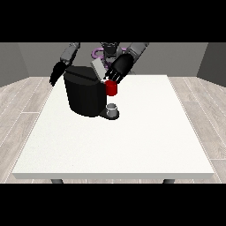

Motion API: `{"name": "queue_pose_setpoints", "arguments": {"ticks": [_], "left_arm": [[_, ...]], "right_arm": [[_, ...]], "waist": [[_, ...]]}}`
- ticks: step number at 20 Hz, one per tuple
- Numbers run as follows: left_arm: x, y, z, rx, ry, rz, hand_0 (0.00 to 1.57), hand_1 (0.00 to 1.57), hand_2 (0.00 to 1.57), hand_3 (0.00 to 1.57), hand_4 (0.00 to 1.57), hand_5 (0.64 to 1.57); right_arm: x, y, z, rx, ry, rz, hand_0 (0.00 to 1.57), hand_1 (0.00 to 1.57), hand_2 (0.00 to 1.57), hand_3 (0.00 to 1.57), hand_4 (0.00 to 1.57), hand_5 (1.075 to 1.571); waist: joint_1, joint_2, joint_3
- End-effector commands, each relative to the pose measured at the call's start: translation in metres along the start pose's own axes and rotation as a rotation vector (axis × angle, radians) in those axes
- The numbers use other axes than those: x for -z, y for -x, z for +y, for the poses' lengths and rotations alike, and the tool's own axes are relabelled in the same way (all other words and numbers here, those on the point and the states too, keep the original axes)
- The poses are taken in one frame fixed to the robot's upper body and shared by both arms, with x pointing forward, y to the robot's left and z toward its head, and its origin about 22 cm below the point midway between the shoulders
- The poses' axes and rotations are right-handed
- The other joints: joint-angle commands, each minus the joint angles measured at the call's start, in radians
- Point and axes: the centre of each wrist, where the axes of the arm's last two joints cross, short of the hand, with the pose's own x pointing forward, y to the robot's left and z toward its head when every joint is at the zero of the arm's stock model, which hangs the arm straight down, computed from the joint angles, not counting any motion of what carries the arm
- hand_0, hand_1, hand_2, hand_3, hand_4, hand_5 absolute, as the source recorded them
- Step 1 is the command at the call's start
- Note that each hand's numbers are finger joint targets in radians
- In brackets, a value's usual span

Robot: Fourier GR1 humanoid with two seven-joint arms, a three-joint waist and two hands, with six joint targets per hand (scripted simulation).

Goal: Insert the coffee pod into the coffee machine and close the lid

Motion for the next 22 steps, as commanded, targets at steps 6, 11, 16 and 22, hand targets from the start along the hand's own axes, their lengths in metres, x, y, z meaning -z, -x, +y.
{"name": "queue_pose_setpoints", "arguments": {"ticks": [6, 11, 16, 22], "left_arm": [[0.003, -0.015, 0.012, 0.020, -0.023, -0.031, 1.17, 1.17, 1.24, 1.19, 0.41, 1.571], [-0.008, 0.002, 0.028, 0.016, -0.053, -0.022, 1.22, 1.22, 1.26, 1.21, 0.38, 1.571], [-0.014, 0.004, 0.047, 0.030, -0.099, -0.011, 1.20, 1.20, 1.22, 1.17, 0.36, 1.571], [-0.003, 0.004, 0.011, 0.099, -0.074, -0.008, 1.23, 1.23, 1.24, 1.16, 0.00, 1.571]], "right_arm": [[0.009, -0.010, 0.009, 0.015, 0.027, 0.001, 0.00, 0.00, 0.00, 0.00, 0.00, 1.571], [-0.010, 0.009, 0.020, 0.014, -0.008, 0.008, 0.00, 0.00, 0.00, 0.00, 0.00, 1.571], [0.006, -0.016, 0.001, -0.020, -0.018, -0.033, 0.00, 0.00, 0.00, 0.00, 0.00, 1.571], [-0.007, 0.003, 0.013, -0.006, 0.014, 0.030, 0.00, 0.00, 0.00, 0.00, 0.00, 1.571]], "waist": [[0.013, 0.022, 0.0000], [-0.009, 0.022, -0.0001], [-0.049, 0.035, -0.0003], [-0.014, 0.001, 0.0000]]}}
